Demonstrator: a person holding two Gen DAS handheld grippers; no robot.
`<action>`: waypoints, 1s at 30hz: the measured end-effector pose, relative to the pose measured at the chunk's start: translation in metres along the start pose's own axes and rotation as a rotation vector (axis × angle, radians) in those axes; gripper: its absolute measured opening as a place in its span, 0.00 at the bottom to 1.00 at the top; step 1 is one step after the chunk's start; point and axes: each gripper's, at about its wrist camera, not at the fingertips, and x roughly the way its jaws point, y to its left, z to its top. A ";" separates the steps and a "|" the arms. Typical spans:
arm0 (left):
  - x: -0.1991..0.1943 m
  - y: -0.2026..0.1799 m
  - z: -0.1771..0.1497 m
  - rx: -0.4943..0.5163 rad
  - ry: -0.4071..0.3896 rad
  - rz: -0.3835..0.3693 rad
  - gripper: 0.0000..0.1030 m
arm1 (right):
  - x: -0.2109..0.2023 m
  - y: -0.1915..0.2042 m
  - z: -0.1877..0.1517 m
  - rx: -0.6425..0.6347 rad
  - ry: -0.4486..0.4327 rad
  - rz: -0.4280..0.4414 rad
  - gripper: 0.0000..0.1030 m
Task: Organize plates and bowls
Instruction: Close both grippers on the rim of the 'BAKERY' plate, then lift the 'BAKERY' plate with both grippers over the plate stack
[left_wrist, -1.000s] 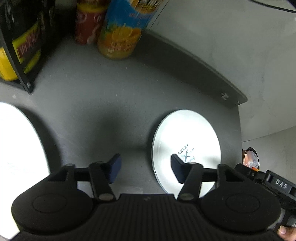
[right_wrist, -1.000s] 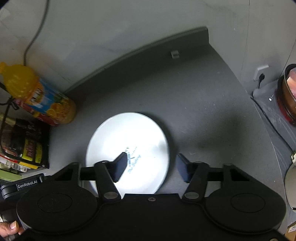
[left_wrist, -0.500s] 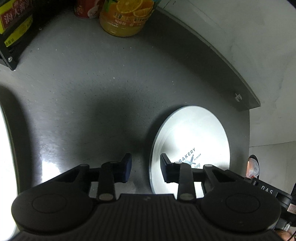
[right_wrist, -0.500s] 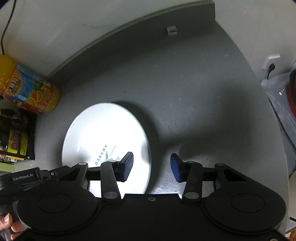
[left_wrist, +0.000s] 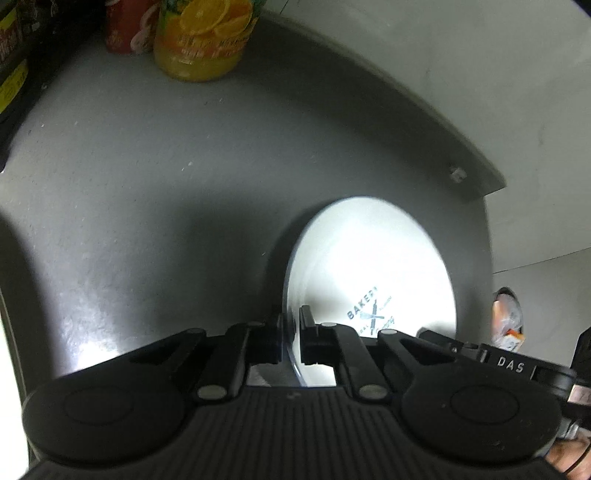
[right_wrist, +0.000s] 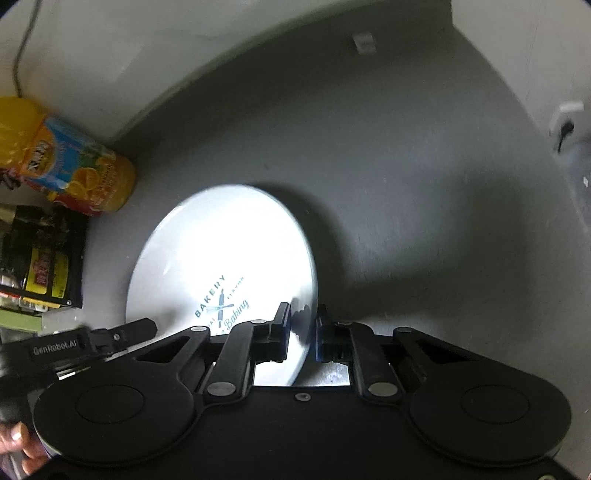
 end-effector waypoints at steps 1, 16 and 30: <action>-0.002 0.000 0.001 -0.004 -0.001 -0.005 0.06 | -0.004 0.000 0.001 -0.002 -0.011 0.012 0.09; -0.058 0.003 0.004 0.024 -0.062 -0.078 0.06 | -0.053 0.029 -0.003 -0.027 -0.153 0.052 0.08; -0.127 0.044 -0.013 0.066 -0.121 -0.102 0.06 | -0.084 0.083 -0.051 -0.055 -0.219 0.076 0.09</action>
